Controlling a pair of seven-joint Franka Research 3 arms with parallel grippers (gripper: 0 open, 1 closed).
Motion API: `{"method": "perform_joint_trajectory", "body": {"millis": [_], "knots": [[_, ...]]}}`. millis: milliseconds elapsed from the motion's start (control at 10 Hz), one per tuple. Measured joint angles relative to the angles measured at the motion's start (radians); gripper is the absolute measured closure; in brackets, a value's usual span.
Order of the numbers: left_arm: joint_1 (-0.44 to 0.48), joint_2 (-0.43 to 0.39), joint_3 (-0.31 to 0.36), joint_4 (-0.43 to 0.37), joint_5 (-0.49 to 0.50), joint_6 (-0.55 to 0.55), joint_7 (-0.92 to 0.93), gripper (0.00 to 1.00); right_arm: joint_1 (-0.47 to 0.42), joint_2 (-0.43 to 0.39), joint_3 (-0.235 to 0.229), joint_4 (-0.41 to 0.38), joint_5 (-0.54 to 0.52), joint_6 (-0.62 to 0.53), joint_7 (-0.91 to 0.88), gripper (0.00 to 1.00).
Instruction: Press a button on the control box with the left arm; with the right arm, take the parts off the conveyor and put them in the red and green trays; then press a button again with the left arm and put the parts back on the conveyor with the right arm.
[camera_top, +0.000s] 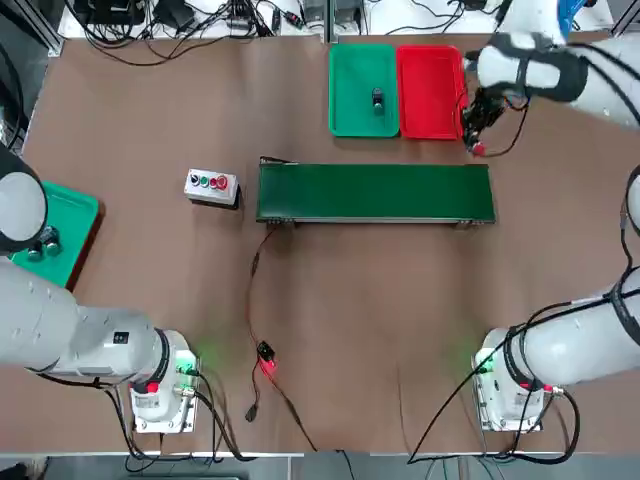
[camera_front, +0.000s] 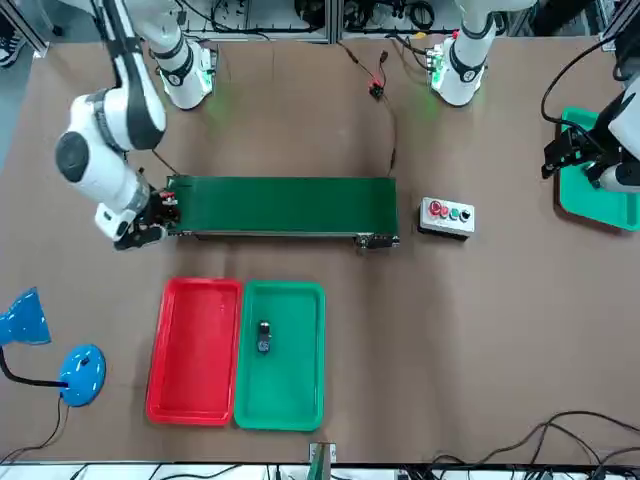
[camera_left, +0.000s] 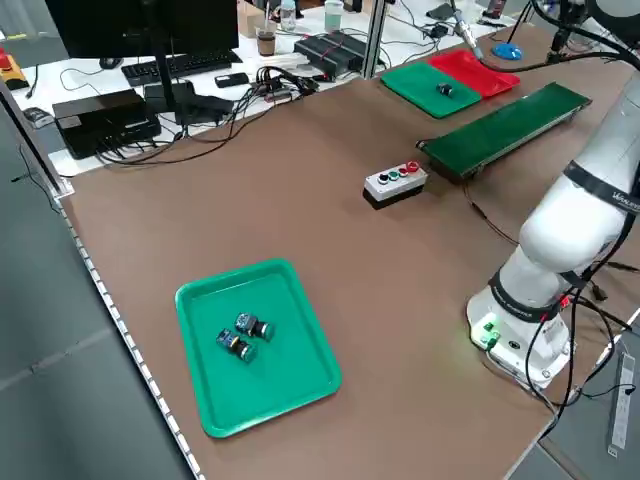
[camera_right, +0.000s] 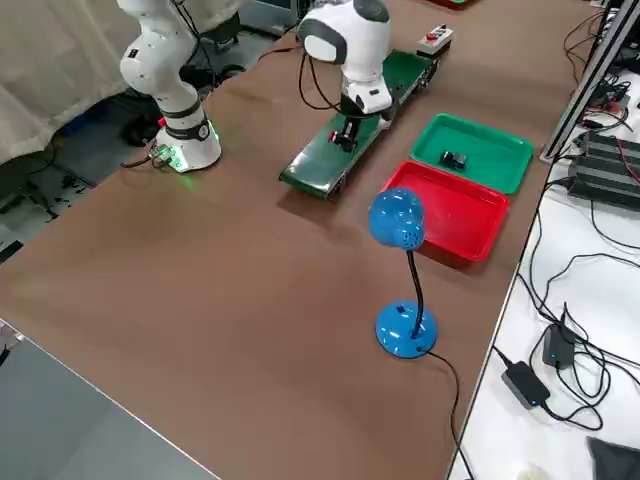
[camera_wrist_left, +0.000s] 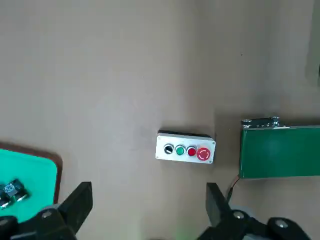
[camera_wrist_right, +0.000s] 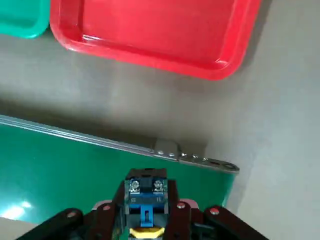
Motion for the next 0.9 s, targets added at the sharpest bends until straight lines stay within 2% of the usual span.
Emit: {"method": "perform_joint_trajectory", "body": {"millis": [300,600,900], "knots": [[0.000,0.001,0.000,0.000,0.000,-0.006,0.000,0.00,0.040,0.000,0.002,-0.115,0.018,0.162,0.001,0.67],[0.000,0.001,0.000,0.000,0.000,-0.006,0.000,0.00,0.053,0.000,0.002,-0.185,0.020,0.311,0.002,0.67],[-0.001,0.001,0.000,0.000,0.000,-0.006,0.000,0.00,0.063,0.006,0.002,-0.219,0.020,0.378,0.002,0.67]]}}
